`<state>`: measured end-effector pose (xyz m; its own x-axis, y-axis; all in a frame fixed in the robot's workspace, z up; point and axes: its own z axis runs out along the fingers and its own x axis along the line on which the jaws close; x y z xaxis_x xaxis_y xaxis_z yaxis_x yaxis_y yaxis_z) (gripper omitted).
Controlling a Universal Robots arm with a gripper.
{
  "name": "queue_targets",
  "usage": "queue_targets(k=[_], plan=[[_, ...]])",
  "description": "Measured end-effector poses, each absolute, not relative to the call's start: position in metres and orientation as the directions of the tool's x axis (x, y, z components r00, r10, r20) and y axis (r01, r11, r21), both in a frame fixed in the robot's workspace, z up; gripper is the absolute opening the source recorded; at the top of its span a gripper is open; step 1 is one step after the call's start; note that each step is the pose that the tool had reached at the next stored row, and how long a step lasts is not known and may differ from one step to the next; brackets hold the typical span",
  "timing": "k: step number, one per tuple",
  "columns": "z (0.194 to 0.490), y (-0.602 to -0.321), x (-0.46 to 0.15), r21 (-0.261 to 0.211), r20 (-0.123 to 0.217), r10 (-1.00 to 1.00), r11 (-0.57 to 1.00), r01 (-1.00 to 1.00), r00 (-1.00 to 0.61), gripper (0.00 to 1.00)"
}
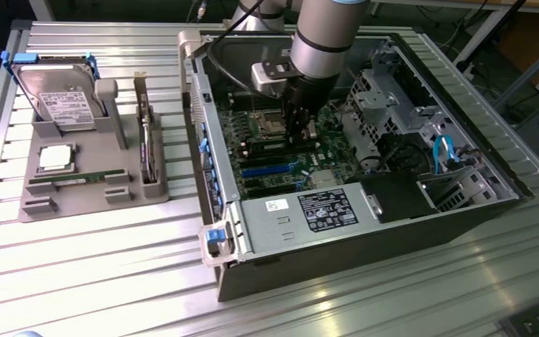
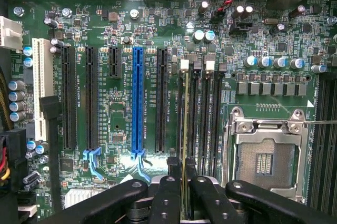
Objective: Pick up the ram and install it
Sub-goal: 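Insert the ram into the slot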
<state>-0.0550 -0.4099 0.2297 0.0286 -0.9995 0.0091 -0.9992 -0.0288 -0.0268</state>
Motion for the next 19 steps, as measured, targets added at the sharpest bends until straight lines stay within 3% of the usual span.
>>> queue_targets(k=[19], plan=[[0.2276,-0.4092,-0.0550,-0.027,0.011,-1.000,-0.029,-0.999,0.029,0.14]])
